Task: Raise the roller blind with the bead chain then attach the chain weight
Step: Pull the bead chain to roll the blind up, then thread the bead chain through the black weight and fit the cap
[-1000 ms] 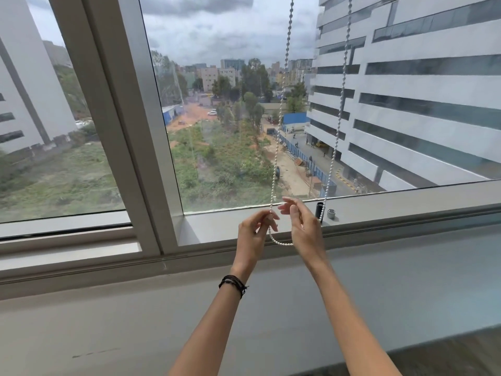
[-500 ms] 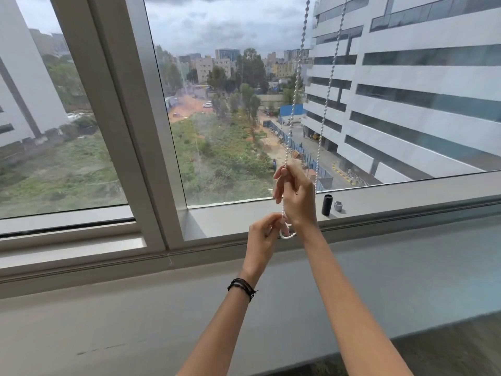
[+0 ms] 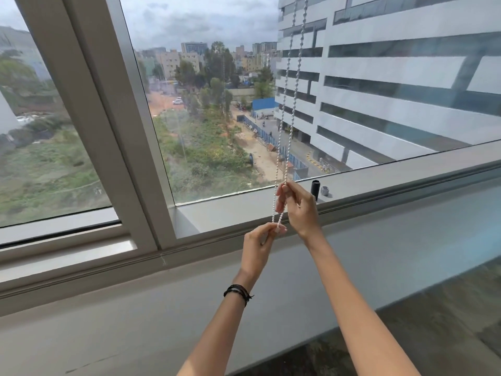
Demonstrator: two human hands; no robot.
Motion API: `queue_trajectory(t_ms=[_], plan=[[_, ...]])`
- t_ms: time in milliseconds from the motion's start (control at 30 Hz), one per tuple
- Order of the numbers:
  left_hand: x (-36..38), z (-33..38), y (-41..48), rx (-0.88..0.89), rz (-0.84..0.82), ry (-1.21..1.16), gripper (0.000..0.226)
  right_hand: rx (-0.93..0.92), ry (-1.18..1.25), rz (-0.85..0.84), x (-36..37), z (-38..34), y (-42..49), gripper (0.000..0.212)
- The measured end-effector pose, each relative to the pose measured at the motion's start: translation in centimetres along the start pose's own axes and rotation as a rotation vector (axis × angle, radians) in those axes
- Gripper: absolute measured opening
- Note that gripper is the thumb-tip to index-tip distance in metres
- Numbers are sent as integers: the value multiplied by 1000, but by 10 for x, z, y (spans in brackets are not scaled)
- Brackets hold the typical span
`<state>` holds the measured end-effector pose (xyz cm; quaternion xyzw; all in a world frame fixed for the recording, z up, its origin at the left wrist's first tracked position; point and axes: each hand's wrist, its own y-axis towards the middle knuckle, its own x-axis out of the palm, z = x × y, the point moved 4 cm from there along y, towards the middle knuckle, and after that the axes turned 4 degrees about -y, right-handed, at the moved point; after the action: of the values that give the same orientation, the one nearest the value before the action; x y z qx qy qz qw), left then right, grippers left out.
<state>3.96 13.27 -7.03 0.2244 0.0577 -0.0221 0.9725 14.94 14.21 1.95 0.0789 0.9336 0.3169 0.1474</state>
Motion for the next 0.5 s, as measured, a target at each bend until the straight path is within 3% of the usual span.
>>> queue_trajectory(t_ms=[300, 500], plan=[[-1, 10, 1, -54, 140, 4, 17, 125, 144, -70, -16, -6, -4, 21], [3, 12, 3, -32, 275, 76, 14, 275, 191, 15, -34, 32, -30, 24]])
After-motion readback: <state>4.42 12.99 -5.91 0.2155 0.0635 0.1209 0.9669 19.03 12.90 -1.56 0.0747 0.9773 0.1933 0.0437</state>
